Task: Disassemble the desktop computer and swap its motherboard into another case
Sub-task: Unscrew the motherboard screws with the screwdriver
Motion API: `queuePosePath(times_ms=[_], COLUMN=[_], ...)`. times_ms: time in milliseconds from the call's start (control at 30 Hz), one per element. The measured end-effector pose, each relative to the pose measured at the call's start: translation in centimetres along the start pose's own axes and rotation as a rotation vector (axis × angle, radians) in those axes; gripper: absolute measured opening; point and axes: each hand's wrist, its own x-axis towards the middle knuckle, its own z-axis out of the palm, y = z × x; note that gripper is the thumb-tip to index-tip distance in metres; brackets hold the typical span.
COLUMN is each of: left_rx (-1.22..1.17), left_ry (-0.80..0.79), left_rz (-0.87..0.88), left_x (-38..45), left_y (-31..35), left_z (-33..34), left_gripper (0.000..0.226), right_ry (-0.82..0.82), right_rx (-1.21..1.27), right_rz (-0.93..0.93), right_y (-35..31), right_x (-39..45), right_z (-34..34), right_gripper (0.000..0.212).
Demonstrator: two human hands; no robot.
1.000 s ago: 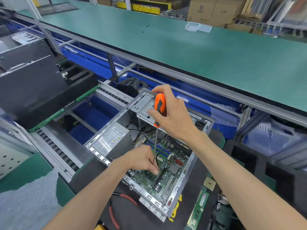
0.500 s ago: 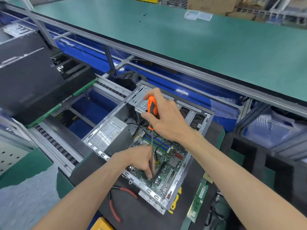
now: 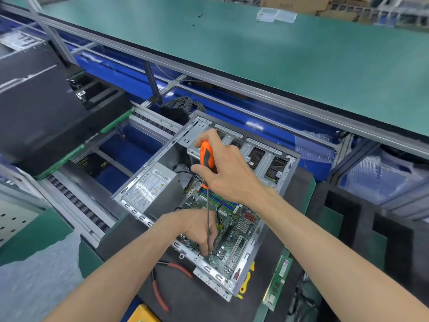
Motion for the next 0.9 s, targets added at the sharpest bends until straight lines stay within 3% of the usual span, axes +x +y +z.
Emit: queuePosePath(times_ms=[367,567,733,900], left_rx=[0.027,-0.03,-0.059,0.045], left_ry=[-0.03,-0.109,-0.135,-0.144], left_rz=[-0.007,0.006,-0.011,-0.013], left_x=[0.5,0.1,0.0,0.2], left_y=[-0.5,-0.3,-0.3,-0.6], left_z=[0.3,0.1,0.1,0.3], left_gripper=[0.011,0.015,0.021,0.019], right_ry=[-0.029,-0.109,-0.198,-0.308], right_rx=[-0.018,-0.103,-0.293,-0.324], right_rz=[-0.015,-0.2,-0.213,-0.21], right_y=[-0.5,-2.2,-3.8,-5.9], right_x=[-0.1,0.0,-0.1,-0.3], right_z=[0.1,-1.5,-2.6,-2.7], right_gripper=[0.036,0.042,0.044,0.026])
